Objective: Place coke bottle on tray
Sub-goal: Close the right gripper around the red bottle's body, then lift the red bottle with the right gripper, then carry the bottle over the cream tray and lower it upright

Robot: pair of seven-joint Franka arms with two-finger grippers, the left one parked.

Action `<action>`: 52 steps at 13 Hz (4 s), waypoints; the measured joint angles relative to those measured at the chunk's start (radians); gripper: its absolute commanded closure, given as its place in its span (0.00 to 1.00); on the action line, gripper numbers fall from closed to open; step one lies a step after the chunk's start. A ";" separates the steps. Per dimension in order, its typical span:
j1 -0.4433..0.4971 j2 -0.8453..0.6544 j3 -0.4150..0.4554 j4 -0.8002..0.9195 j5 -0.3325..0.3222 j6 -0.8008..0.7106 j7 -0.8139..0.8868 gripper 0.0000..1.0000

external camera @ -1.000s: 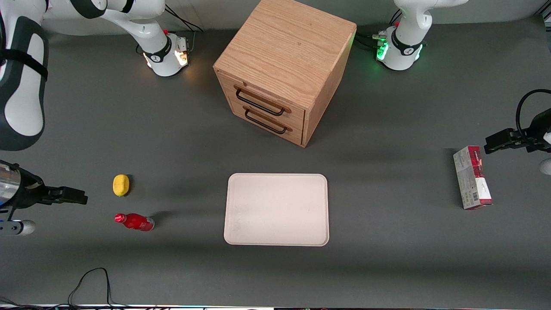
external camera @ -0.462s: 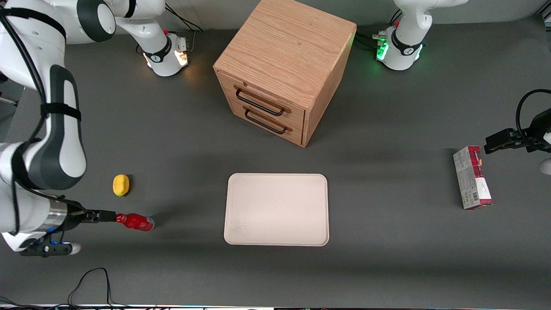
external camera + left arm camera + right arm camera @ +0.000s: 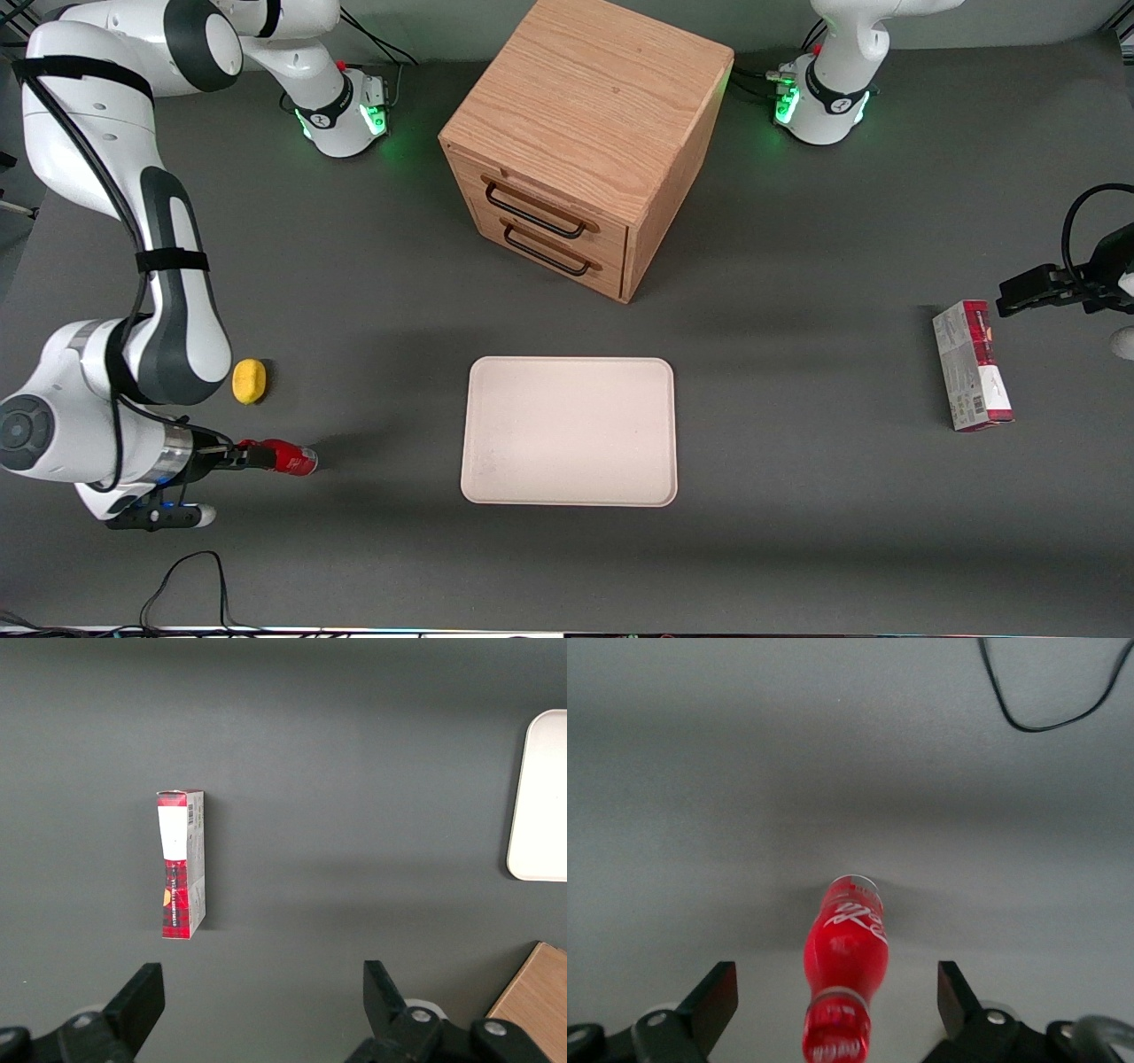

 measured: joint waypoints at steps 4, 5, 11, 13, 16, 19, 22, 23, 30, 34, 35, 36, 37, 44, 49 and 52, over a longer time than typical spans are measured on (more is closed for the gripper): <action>0.000 -0.008 0.000 -0.074 0.001 0.070 0.000 0.00; 0.000 -0.016 0.000 -0.089 0.001 0.077 0.000 0.00; 0.000 -0.063 0.000 -0.124 0.001 0.077 -0.018 0.57; 0.000 -0.063 0.000 -0.125 0.001 0.077 -0.020 0.81; -0.001 -0.063 0.000 -0.128 0.001 0.077 -0.035 0.92; -0.001 -0.067 0.000 -0.128 0.001 0.077 -0.037 0.92; -0.001 -0.087 0.000 -0.068 0.001 -0.016 -0.038 0.92; -0.001 -0.100 0.000 -0.008 0.001 -0.107 -0.038 0.92; -0.001 -0.265 0.000 0.286 0.001 -0.574 -0.047 0.92; 0.052 -0.329 0.028 0.285 0.004 -0.603 -0.053 0.92; 0.103 -0.327 0.030 0.283 0.004 -0.598 -0.047 0.92; 0.163 -0.323 0.031 0.282 0.005 -0.590 -0.032 0.92; 0.228 -0.318 0.033 0.282 0.005 -0.570 -0.015 0.92; 0.495 -0.224 0.033 0.273 -0.053 -0.421 0.053 0.92; 0.465 -0.057 0.022 0.251 -0.054 -0.229 0.053 0.92; 0.459 0.061 0.019 0.245 -0.054 -0.117 0.053 0.92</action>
